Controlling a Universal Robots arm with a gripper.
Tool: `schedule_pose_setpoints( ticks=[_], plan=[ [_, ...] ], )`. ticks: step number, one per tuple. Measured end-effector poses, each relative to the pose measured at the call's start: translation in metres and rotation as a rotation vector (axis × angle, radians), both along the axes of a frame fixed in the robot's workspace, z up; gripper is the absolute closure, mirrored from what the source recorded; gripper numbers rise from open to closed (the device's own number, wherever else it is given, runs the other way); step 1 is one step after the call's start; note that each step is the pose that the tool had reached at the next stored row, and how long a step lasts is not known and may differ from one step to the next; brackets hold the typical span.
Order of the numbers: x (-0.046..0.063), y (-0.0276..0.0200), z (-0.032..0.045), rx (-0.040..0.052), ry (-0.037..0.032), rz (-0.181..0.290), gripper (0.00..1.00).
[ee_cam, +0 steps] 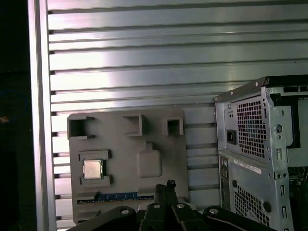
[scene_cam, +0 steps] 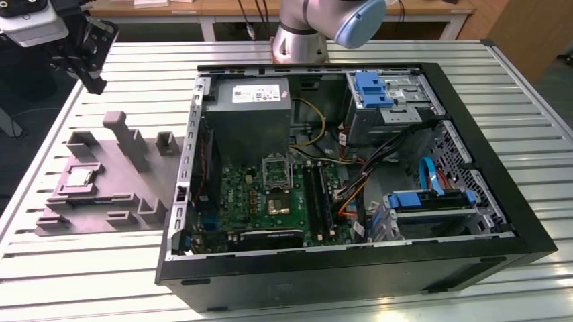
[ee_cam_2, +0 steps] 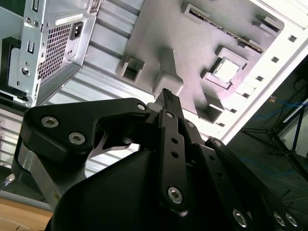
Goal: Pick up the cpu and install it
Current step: 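Reach for the cpu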
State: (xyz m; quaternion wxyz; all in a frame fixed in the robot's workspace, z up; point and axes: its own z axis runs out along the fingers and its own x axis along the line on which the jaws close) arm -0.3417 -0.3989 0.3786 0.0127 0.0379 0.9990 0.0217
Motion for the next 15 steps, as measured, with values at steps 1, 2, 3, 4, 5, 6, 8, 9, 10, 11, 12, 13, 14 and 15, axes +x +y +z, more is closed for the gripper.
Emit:
schedule_pose_setpoints(
  ticks=[1, 2, 3, 4, 5, 6, 8, 9, 10, 11, 12, 13, 14, 15],
  plan=[
    [-0.001, 0.0, 0.0, -0.0001, 0.0001, 0.0, 0.89],
    [-0.001, 0.0, 0.0, 0.0, 0.0001, 0.0, 0.89],
    [-0.002, 0.0, -0.0001, 0.0, 0.0, 0.0, 0.89],
    [-0.003, 0.0, -0.0001, 0.0, 0.0, 0.0, 0.89],
    [-0.004, 0.0, -0.0002, 0.0, 0.0, 0.0, 0.89],
    [-0.004, 0.0, -0.0002, 0.0, -0.0001, 0.0, 0.89],
    [-0.006, 0.0, -0.0003, 0.0001, 0.0, 0.0, 0.89],
    [-0.007, 0.0, -0.0003, 0.0, 0.0, 0.0, 0.89],
    [-0.007, 0.0, -0.0003, 0.0, 0.0, 0.0, 0.89],
    [-0.008, 0.0, -0.0004, 0.0, 0.0, 0.0, 0.89],
    [-0.009, 0.0, -0.0004, 0.0, 0.0, 0.0, 0.89],
    [-0.009, 0.0, -0.0004, 0.0, 0.0, 0.0, 0.89],
    [-0.01, 0.0, -0.0005, 0.0001, -0.0001, 0.0, 0.89],
    [-0.011, 0.0, -0.0005, 0.0, 0.0, 0.0, 0.89]
  ],
)
